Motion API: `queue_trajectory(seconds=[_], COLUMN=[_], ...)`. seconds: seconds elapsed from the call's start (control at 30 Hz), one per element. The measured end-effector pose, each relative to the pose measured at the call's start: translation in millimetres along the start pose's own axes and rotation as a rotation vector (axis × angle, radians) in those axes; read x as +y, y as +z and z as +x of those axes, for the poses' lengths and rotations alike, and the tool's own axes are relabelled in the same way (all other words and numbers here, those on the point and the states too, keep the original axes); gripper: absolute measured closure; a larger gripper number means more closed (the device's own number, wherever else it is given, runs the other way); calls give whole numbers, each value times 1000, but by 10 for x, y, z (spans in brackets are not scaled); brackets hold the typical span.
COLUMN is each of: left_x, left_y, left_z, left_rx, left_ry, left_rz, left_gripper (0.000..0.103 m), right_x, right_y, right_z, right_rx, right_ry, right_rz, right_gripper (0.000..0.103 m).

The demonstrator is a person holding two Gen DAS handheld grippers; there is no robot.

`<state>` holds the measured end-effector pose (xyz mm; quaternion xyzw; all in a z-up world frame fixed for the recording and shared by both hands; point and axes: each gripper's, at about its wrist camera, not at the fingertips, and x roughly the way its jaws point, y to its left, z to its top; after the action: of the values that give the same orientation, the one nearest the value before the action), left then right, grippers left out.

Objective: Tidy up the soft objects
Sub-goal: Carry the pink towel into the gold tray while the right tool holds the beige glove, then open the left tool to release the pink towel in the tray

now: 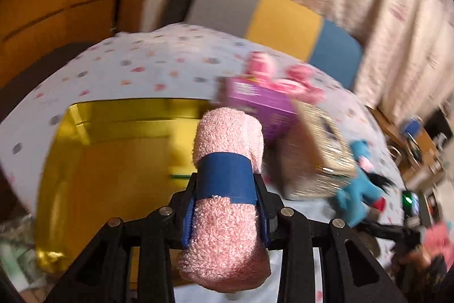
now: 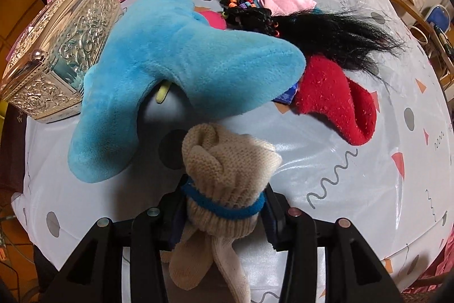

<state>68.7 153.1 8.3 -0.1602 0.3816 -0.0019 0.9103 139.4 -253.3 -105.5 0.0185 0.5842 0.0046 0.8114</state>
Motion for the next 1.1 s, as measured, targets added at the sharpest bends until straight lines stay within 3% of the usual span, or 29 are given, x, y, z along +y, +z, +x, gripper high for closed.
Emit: queue_trajectory(seconds=[0.2,0.37,0.63,0.87,1.1], left_x=[499,738,824,772,567], left_y=[130,268,476,522,440], left_z=[213,582,1092,1284,883], left_rx=[36,107,142,133,34], left_ry=[121,128,168,221,262], left_rz=[-89,-203,-258,-216,-110], left_gripper=[68,68,67,61,55], right_x=[12,14,14,15,17], right_y=[-18,-33,-32,-32,-40], right_z=[-20,-18,-16,-16,-24], right_rx=[-5,-8,-8,-8,-9], right_ry=[-4,-4,-5,-5,-9], right_rz=[-10,-16,-16,-15,-19], right_gripper=[57,57,57,57,57])
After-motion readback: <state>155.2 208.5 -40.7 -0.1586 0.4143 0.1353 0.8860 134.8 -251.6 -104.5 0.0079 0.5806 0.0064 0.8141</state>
